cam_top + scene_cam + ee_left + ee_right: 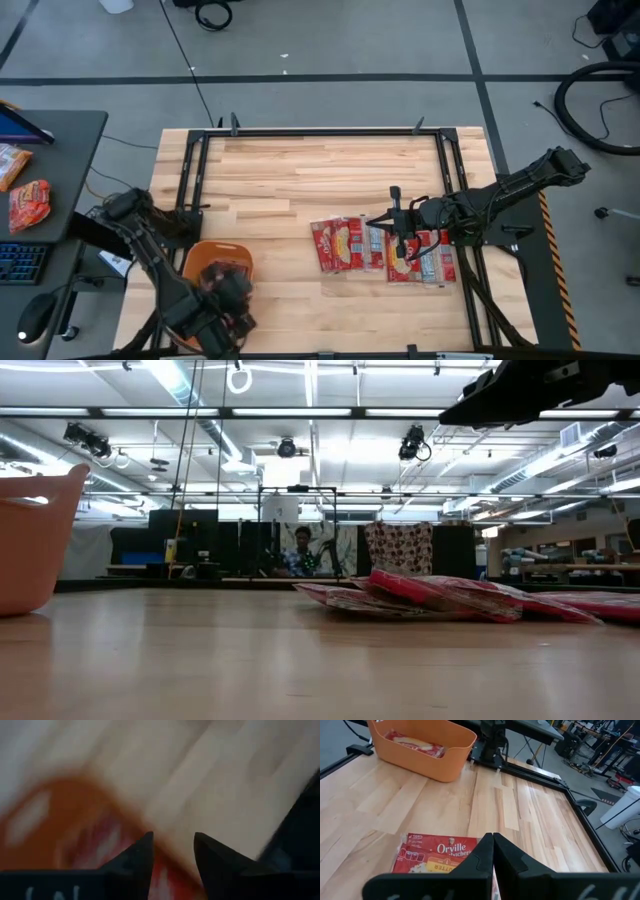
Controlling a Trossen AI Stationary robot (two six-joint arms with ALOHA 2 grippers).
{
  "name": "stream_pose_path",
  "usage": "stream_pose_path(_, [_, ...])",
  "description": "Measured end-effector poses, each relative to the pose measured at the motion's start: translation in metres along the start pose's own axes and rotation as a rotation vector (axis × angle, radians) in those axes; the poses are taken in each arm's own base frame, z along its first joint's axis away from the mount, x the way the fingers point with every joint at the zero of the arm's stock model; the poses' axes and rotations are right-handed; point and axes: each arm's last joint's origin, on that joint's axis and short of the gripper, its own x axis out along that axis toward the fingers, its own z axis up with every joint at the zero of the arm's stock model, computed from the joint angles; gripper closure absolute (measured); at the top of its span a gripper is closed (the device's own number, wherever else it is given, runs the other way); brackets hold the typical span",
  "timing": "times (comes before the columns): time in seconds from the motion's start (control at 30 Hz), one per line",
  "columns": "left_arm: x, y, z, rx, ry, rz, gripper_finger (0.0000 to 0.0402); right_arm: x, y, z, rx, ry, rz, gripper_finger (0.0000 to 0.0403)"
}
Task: Sort popcorn bags into baskets
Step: Put the popcorn bag into the orange bin
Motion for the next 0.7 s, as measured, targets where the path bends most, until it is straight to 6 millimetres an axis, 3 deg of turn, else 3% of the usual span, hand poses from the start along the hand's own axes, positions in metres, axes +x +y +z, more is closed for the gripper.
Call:
stream_pose_path(0.1, [0.012, -0.007, 0.012, 0.157, -0.184, 0.028, 0.0256, 0.0, 0.0, -0.001, -0.004, 0.013, 0.003, 0.039])
stream_pose_path(0.17, [0.025, -0.011, 0.02, 0.216, -0.216, 0.075, 0.0256, 0.0, 0.001, -0.002, -0.007, 0.024, 0.005, 0.039])
stream_pose_path(0.3, [0.059, -0.018, 0.038, 0.286, -0.163, 0.125, 0.0255, 0.0, 0.001, -0.004, 0.002, 0.035, 0.007, 0.039])
stream_pose_path(0.47, [0.096, -0.03, 0.068, 0.378, -0.098, 0.042, 0.0255, 0.0, 0.002, -0.008, 0.043, 0.065, 0.02, 0.039])
stream_pose_path(0.7, [0.129, -0.033, 0.097, 0.522, -0.104, 0.003, 0.0255, 0.0, 0.012, -0.035, 0.115, 0.133, 0.108, 0.039])
